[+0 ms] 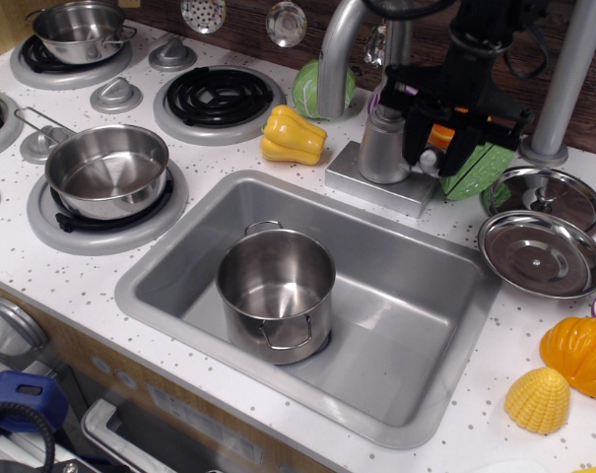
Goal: Turn lever vertical to front
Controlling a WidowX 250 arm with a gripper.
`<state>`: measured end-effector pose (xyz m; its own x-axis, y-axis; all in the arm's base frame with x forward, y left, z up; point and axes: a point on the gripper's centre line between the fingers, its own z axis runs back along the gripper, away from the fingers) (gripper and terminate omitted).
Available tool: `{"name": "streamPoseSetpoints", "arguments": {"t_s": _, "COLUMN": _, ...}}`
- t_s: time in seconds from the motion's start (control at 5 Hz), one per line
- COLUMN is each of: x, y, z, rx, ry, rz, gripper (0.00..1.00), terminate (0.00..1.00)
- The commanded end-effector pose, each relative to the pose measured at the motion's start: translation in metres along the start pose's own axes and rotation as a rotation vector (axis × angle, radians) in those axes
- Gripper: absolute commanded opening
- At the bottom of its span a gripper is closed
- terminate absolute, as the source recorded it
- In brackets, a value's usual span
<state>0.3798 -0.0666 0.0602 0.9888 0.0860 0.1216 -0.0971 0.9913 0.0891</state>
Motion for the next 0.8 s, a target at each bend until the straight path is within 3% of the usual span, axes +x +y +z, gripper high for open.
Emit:
{"name": "streamPoseSetpoints", "arguments": {"t_s": 0.0, "x": 0.002, "y": -0.003, "z": 0.0, "rx": -0.046, "ry": -0.075, "rz": -0.013, "gripper": 0.0, "terminate": 0.0}}
{"name": "streamPoseSetpoints", "arguments": {"t_s": 0.2, "x": 0.002, "y": -0.001, "z": -0.006, "rx": -0.053, "ry": -0.081, "rz": -0.021, "gripper": 0.0, "terminate": 0.0}}
{"name": "streamPoseSetpoints", "arguments": {"t_s": 0.4, "x": 0.0, "y": -0.003, "z": 0.013, "rx": -0.018, "ry": -0.057, "rz": -0.018, "gripper": 1.0, "terminate": 0.0}}
{"name": "streamPoseSetpoints", "arguments": {"t_s": 0.6, "x": -0.012, "y": -0.005, "z": 0.031, "rx": 0.01, "ry": -0.024, "rz": 0.007, "gripper": 1.0, "terminate": 0.0}}
